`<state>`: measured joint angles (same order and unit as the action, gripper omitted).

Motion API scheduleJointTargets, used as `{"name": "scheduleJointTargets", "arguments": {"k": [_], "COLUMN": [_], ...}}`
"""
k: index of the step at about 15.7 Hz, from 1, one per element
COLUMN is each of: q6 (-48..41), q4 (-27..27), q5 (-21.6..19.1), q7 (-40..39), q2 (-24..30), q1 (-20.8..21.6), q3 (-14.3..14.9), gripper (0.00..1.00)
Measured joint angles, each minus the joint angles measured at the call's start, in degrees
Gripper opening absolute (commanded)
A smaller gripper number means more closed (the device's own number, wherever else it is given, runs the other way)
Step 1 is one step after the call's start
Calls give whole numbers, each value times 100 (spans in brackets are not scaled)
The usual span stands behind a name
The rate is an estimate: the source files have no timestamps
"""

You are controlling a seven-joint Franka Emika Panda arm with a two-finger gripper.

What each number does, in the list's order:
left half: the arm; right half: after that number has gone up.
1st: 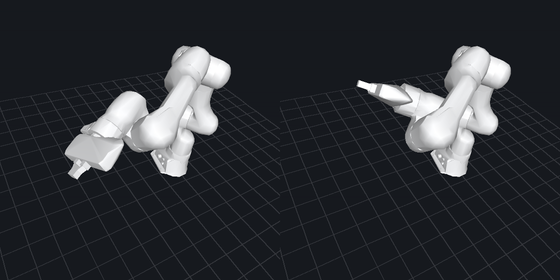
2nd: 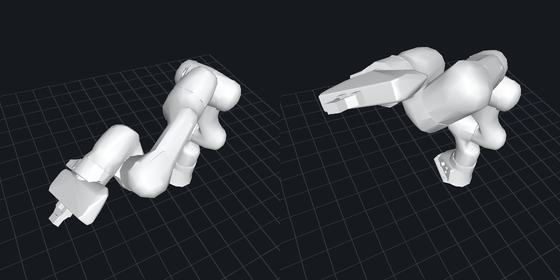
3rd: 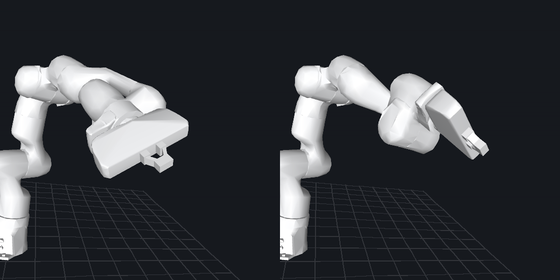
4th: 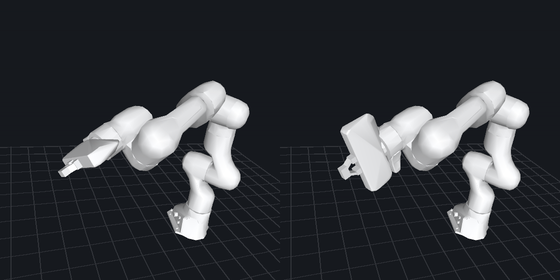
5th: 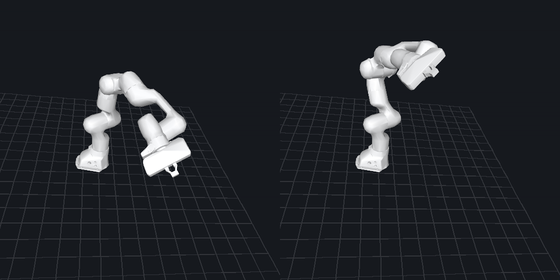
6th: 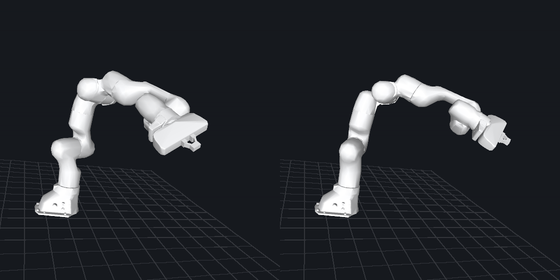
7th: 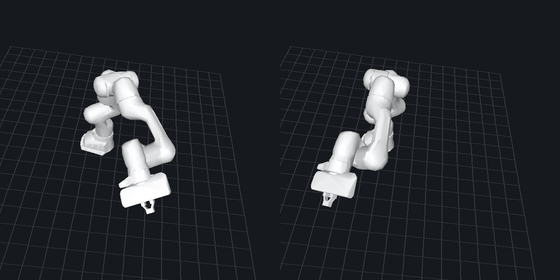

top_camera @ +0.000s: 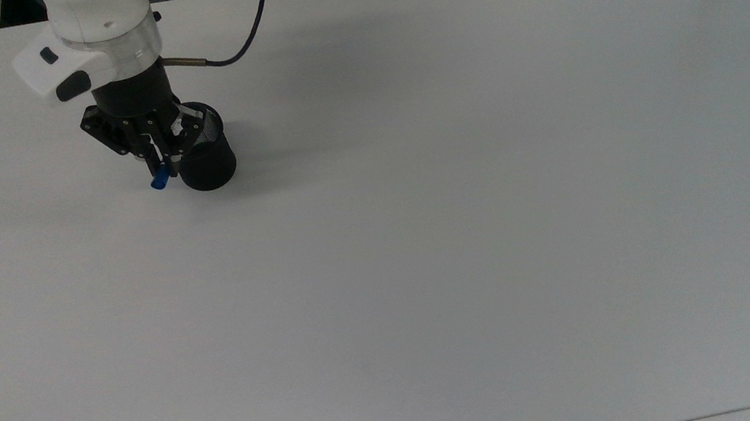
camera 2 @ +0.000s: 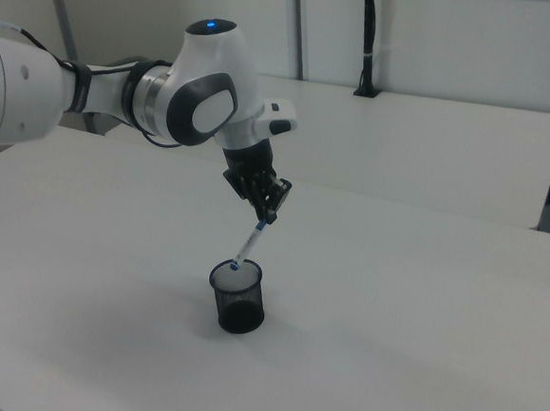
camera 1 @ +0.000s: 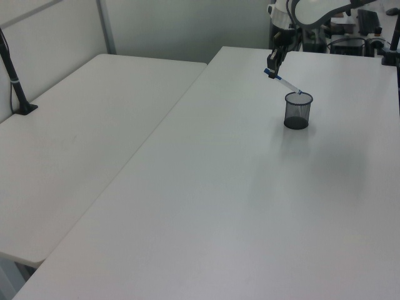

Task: Insert the marker
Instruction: 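Lower the marker into the mesh cup, cap end up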

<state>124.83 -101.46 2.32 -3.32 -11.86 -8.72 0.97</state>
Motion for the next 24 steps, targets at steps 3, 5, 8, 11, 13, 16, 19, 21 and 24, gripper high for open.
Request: {"name": "scheduleJointTargets", "arguments": {"k": [3,5,8,11,13,16,19,21,24], "q6": [6,6,6,10,16,16,16,16,16], "q4": [1,-23,-154,-245,-283,-294,-316,-352,-416], "q5": [0,0,0,1,1,1,1,1,1], "q7": [0,0,0,0,0,0,0,0,-4], "q2": [0,-1,-3,-4,-4,-4,-4,-4,-4], "q1": [0,0,5,10,13,13,10,10,10], "q3": [0,0,0,0,0,0,0,0,0], "gripper": [0,0,0,0,0,1,7,12,28]}}
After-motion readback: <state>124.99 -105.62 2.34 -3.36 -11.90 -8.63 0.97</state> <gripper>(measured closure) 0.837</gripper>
